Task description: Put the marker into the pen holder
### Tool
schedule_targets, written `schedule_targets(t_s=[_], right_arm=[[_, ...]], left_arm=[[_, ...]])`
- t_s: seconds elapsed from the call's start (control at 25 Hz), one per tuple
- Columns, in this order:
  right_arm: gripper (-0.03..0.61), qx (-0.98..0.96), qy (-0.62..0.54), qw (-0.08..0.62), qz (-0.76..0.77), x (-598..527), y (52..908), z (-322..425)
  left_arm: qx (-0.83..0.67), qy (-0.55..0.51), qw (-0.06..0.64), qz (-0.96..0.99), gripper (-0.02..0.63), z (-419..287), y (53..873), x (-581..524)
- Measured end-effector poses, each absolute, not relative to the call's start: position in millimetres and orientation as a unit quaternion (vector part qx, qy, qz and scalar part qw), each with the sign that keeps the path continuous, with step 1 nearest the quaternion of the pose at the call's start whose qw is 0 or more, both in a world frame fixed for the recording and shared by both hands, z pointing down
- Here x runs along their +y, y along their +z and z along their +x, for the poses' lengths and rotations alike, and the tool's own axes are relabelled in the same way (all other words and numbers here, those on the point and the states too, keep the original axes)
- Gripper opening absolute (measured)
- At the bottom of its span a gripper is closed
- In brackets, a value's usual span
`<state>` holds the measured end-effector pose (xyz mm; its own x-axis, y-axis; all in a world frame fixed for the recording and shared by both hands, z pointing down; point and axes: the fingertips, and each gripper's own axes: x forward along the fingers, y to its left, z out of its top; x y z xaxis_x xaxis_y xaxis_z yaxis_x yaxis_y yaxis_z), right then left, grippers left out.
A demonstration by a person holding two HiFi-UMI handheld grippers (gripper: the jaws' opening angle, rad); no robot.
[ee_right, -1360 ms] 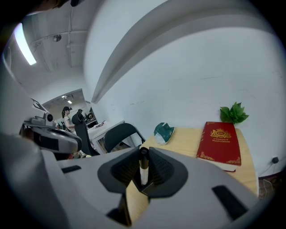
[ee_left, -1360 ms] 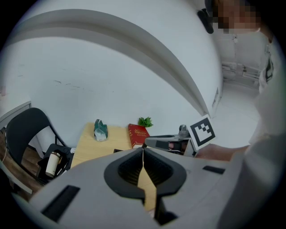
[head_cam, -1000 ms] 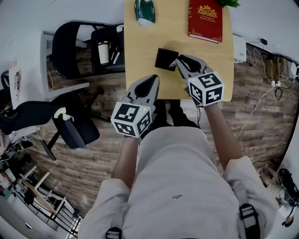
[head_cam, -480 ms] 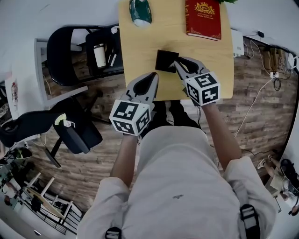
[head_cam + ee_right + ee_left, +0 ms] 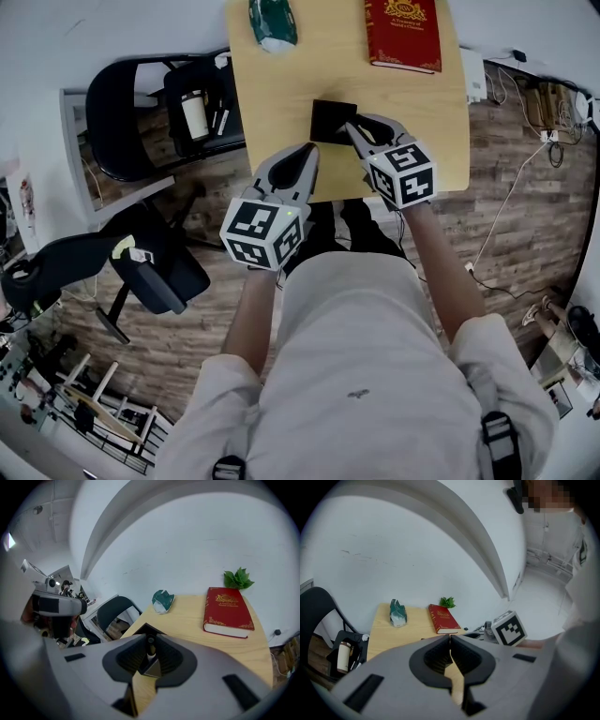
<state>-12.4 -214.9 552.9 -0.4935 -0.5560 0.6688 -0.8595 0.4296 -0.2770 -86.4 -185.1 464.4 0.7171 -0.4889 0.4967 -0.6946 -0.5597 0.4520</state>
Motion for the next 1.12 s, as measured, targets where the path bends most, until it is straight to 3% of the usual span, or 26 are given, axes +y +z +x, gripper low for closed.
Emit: schedule_targets(t_s=[1.12], right_arm=[[0.067,-0.788,0.332,0.263,0.446,-229,579,-12]], left_arm=[[-0.299,0.173,0.332,0.878,0.009,-74,478,-209]])
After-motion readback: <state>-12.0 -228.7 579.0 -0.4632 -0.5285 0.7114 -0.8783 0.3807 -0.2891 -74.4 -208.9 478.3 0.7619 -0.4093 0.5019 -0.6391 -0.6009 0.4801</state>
